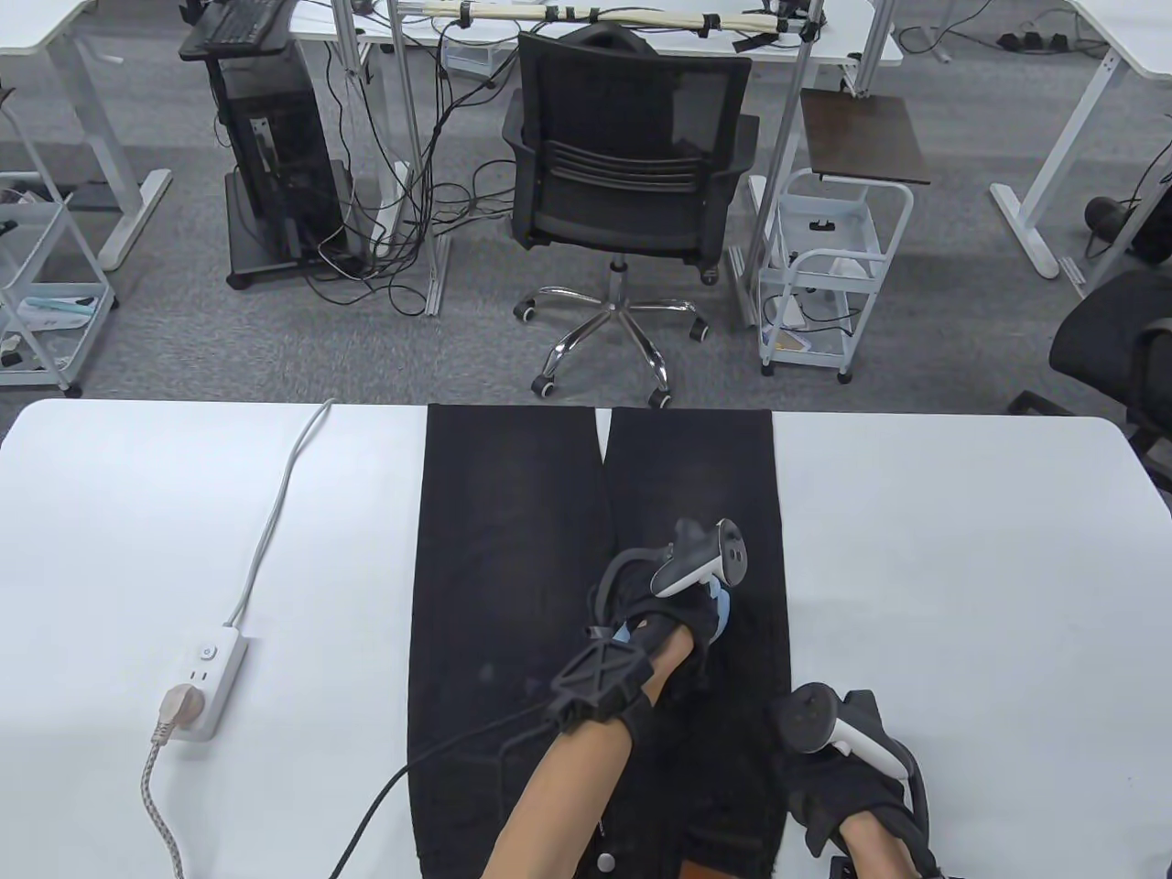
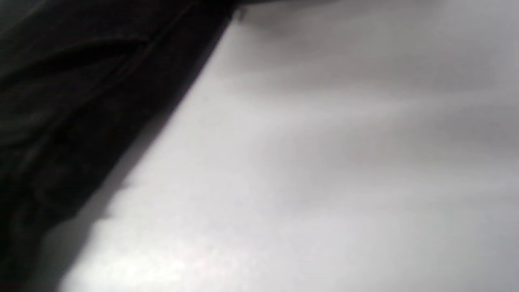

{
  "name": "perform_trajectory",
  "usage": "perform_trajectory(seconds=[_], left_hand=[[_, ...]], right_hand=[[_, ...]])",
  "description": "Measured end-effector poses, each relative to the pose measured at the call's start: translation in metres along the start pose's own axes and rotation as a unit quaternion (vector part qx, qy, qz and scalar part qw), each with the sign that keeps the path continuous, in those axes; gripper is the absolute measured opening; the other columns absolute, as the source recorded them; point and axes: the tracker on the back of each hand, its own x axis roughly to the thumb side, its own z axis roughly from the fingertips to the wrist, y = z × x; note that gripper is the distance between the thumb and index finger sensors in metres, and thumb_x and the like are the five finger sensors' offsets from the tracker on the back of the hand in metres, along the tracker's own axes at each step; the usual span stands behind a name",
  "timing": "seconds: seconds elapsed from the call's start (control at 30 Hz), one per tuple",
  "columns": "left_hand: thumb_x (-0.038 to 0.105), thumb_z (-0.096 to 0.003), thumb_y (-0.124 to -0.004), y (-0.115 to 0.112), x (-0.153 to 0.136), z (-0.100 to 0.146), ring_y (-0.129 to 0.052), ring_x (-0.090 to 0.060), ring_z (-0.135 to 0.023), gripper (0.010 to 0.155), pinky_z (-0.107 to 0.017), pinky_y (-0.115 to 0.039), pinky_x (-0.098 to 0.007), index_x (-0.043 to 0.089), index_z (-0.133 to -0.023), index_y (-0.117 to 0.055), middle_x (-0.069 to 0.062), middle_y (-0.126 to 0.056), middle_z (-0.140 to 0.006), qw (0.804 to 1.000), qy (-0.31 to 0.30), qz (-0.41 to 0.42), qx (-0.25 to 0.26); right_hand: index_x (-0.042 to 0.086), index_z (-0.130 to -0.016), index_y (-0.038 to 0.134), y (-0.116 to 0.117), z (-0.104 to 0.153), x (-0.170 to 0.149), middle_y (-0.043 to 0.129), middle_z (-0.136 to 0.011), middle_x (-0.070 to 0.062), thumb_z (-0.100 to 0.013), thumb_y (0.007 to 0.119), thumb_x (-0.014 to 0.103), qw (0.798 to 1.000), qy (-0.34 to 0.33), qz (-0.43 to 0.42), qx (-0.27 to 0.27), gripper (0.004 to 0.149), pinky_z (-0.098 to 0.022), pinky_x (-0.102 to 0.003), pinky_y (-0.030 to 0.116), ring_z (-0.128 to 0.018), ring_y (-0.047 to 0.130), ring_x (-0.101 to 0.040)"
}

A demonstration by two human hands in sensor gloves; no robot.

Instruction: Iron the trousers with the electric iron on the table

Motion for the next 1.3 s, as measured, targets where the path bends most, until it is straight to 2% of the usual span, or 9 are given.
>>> perform_trajectory(seconds=[0.23, 0.37, 0.43, 0.57, 0.7, 0.8, 0.97, 1.13, 1.3], left_hand=[[0.037, -0.0579, -0.077, -0.023, 0.011, 0.052, -0.098, -0.013, -0.032, 0.042, -0.041, -0.087, -0.042, 0.006, -0.085, -0.069, 0.002, -0.092, -0.049, 0.999, -0.038, 0.006, -0.028], [0.037, -0.0577, -0.077, -0.041, 0.014, 0.087, -0.098, -0.013, -0.031, 0.042, -0.04, -0.087, -0.042, 0.006, -0.085, -0.069, 0.001, -0.092, -0.048, 0.998, -0.068, -0.014, 0.002], [0.037, -0.0582, -0.077, -0.051, 0.016, 0.108, -0.098, -0.012, -0.031, 0.042, -0.04, -0.088, -0.041, 0.006, -0.085, -0.069, 0.002, -0.092, -0.048, 0.996, -0.088, -0.024, -0.01], [0.038, -0.059, -0.077, -0.056, 0.013, 0.121, -0.098, -0.012, -0.031, 0.042, -0.04, -0.088, -0.041, 0.007, -0.086, -0.069, 0.003, -0.092, -0.048, 0.996, -0.087, -0.029, 0.005], [0.038, -0.0595, -0.077, -0.052, 0.013, 0.114, -0.098, -0.013, -0.032, 0.042, -0.042, -0.088, -0.042, 0.007, -0.087, -0.069, 0.003, -0.092, -0.049, 0.997, -0.075, -0.03, 0.005], [0.039, -0.0597, -0.077, -0.046, 0.013, 0.101, -0.098, -0.012, -0.032, 0.042, -0.042, -0.088, -0.041, 0.007, -0.087, -0.069, 0.004, -0.092, -0.049, 0.997, -0.061, -0.036, 0.026], [0.039, -0.0594, -0.077, -0.029, 0.019, 0.064, -0.098, -0.011, -0.033, 0.042, -0.043, -0.088, -0.041, 0.008, -0.087, -0.069, 0.004, -0.092, -0.049, 0.997, -0.034, -0.044, 0.05], [0.04, -0.0594, -0.077, -0.009, 0.012, 0.019, -0.098, -0.012, -0.035, 0.043, -0.044, -0.087, -0.041, 0.008, -0.088, -0.068, 0.004, -0.092, -0.05, 1.0, -0.006, -0.013, 0.016], [0.04, -0.0596, -0.076, 0.005, -0.001, -0.012, -0.098, -0.012, -0.035, 0.043, -0.044, -0.087, -0.041, 0.009, -0.088, -0.068, 0.004, -0.092, -0.05, 0.999, 0.026, -0.009, 0.036]], right_hand=[[0.021, -0.109, -0.002, 0.0, 0.0, -0.001, -0.015, -0.111, -0.015, -0.063, 0.046, 0.031, 1.0, -0.003, -0.004, 0.001, 0.067, -0.063, -0.079, 0.018, -0.097, -0.007, -0.053], [0.021, -0.109, -0.001, 0.0, 0.0, -0.001, -0.015, -0.111, -0.015, -0.063, 0.046, 0.031, 1.0, -0.002, -0.003, 0.001, 0.067, -0.063, -0.079, 0.018, -0.097, -0.007, -0.053], [0.021, -0.11, -0.001, -0.001, 0.0, -0.002, -0.014, -0.111, -0.015, -0.063, 0.047, 0.032, 1.0, -0.002, -0.003, 0.001, 0.067, -0.063, -0.079, 0.019, -0.098, -0.006, -0.053], [0.021, -0.11, -0.001, 0.0, 0.0, -0.001, -0.015, -0.111, -0.015, -0.063, 0.046, 0.032, 1.0, -0.002, -0.001, 0.001, 0.067, -0.063, -0.079, 0.019, -0.098, -0.007, -0.053], [0.021, -0.109, -0.001, 0.0, 0.0, -0.001, -0.015, -0.111, -0.015, -0.063, 0.046, 0.032, 1.0, -0.001, -0.002, 0.001, 0.067, -0.063, -0.079, 0.019, -0.098, -0.007, -0.053], [0.021, -0.109, -0.001, 0.0, 0.0, -0.001, -0.015, -0.111, -0.015, -0.063, 0.046, 0.032, 1.0, 0.0, 0.0, 0.001, 0.067, -0.063, -0.079, 0.019, -0.098, -0.007, -0.053], [0.021, -0.109, -0.002, 0.0, 0.0, -0.001, -0.015, -0.111, -0.016, -0.063, 0.046, 0.032, 1.0, 0.001, 0.0, 0.001, 0.067, -0.063, -0.079, 0.019, -0.098, -0.007, -0.053], [0.021, -0.11, -0.002, 0.0, 0.0, 0.0, -0.014, -0.111, -0.016, -0.063, 0.046, 0.032, 1.0, 0.003, 0.004, 0.0, 0.068, -0.063, -0.079, 0.02, -0.098, -0.006, -0.053], [0.02, -0.11, -0.001, 0.0, 0.0, 0.002, -0.013, -0.111, -0.017, -0.063, 0.046, 0.032, 1.0, 0.006, 0.012, -0.002, 0.068, -0.063, -0.079, 0.022, -0.098, -0.003, -0.054]])
